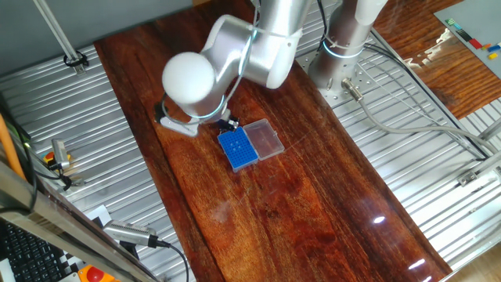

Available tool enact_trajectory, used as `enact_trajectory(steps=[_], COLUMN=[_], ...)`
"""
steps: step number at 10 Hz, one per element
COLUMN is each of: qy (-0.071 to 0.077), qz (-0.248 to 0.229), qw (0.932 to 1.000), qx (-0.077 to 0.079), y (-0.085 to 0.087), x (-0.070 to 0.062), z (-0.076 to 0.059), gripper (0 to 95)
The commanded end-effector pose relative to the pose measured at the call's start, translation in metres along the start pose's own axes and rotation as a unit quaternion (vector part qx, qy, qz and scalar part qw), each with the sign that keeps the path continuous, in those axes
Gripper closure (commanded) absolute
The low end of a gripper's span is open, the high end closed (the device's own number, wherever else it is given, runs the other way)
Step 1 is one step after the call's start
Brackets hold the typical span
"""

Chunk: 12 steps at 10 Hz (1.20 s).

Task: Insert a small pipette tip into the holder for small pipette tips

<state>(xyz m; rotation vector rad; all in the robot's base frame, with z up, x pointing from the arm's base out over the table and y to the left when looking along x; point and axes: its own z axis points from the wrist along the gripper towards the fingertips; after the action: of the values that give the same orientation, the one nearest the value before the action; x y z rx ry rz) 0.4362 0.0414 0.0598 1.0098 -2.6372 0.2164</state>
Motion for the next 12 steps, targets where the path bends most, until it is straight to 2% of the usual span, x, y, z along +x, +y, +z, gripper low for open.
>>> enact_trajectory(steps=[1,4,9,12], qy=[0.004,0.017,0.022,0.036], qz=[-0.005,-0.025,-0.044,-0.057], qw=[1.0,0.9994,0.9986,0.9972], qx=[0.004,0.016,0.02,0.033], y=[-0.0003,0.0,0.0028,0.0034], x=[0.0012,0.0015,0.0012,0.0012], z=[-0.0008,-0.0005,0.0023,0.0037], gripper=[95.0,95.0,95.0,95.0])
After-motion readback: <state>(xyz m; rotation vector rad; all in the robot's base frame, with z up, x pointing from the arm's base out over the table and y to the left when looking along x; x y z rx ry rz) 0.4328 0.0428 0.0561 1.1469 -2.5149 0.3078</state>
